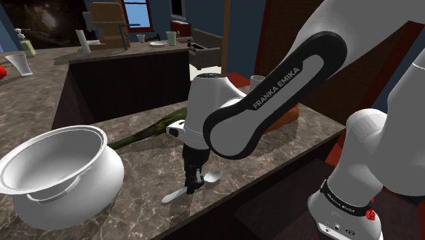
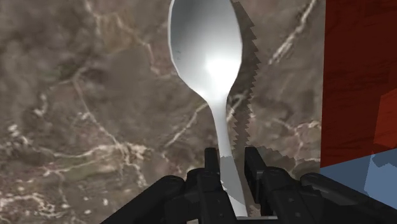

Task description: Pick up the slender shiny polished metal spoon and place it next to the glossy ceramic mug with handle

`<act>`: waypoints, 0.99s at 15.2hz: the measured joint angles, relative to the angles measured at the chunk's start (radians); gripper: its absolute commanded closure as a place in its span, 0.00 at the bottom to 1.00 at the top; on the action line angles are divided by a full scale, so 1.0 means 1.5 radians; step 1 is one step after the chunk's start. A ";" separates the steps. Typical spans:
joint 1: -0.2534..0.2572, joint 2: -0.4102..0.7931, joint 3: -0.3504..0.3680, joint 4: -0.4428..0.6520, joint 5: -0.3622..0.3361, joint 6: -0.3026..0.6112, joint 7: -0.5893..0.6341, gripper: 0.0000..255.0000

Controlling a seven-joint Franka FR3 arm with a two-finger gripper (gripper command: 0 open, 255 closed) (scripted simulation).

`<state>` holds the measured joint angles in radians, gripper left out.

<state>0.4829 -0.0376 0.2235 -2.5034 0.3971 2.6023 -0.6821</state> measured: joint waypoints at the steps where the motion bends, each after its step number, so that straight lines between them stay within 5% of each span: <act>1: 0.000 0.000 0.000 0.000 0.000 0.000 0.000 1.00; 15: -0.007 -0.077 -0.005 0.030 -0.025 -0.105 0.033 1.00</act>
<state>0.4725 -0.1537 0.2162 -2.4584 0.3589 2.4441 -0.6325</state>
